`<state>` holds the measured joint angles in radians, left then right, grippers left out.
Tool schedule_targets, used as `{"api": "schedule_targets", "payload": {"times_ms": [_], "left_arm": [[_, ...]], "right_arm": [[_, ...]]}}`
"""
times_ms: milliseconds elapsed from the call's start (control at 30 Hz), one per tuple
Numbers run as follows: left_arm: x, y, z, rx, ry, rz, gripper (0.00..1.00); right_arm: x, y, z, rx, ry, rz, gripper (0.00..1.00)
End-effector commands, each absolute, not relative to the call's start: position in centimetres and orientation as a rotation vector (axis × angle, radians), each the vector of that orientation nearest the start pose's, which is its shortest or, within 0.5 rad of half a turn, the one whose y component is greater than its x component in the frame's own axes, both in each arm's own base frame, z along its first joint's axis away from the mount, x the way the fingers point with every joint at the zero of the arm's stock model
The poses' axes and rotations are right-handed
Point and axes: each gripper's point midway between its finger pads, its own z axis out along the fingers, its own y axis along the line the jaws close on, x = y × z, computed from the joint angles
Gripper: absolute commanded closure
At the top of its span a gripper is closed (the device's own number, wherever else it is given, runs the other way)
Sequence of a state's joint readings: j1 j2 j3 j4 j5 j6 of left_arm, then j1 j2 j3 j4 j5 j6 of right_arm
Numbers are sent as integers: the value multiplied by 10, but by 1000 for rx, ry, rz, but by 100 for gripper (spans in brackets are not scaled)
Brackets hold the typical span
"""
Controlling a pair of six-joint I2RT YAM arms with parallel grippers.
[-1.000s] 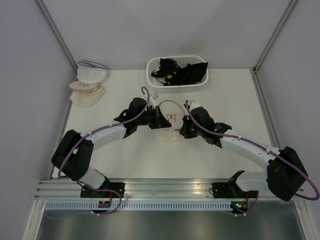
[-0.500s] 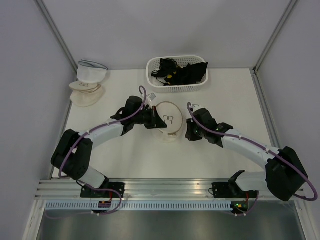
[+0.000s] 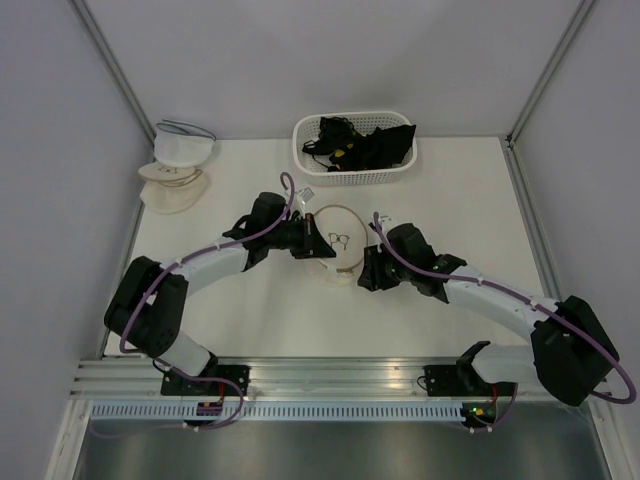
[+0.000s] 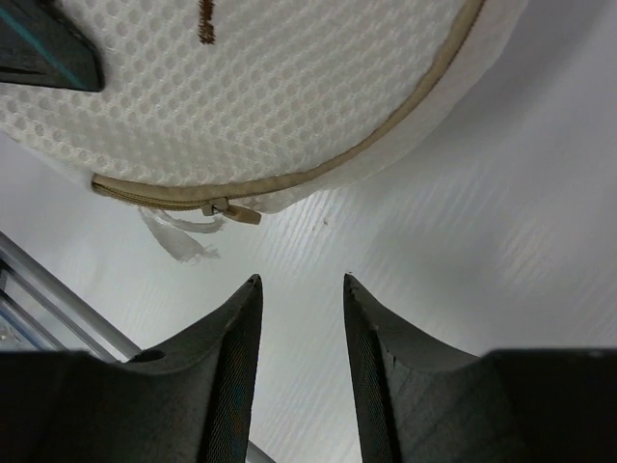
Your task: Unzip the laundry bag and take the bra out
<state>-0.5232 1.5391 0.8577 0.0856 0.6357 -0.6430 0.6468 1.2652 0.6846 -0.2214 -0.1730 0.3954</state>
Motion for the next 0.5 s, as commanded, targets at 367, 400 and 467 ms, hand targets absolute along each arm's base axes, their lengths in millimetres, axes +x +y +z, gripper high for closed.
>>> {"api": "schedule_targets", "payload": {"times_ms": [367, 400, 467], "left_arm": [[271, -312, 145, 323, 2274, -1426, 98], [271, -312, 145, 322, 2274, -1428, 98], [270, -312, 145, 322, 2274, -1433, 98]], "right_arm": [[248, 268, 119, -424, 2192, 896, 58], [248, 270, 121, -425, 2184, 907, 58], [248, 272, 123, -437, 2175, 919, 59]]}}
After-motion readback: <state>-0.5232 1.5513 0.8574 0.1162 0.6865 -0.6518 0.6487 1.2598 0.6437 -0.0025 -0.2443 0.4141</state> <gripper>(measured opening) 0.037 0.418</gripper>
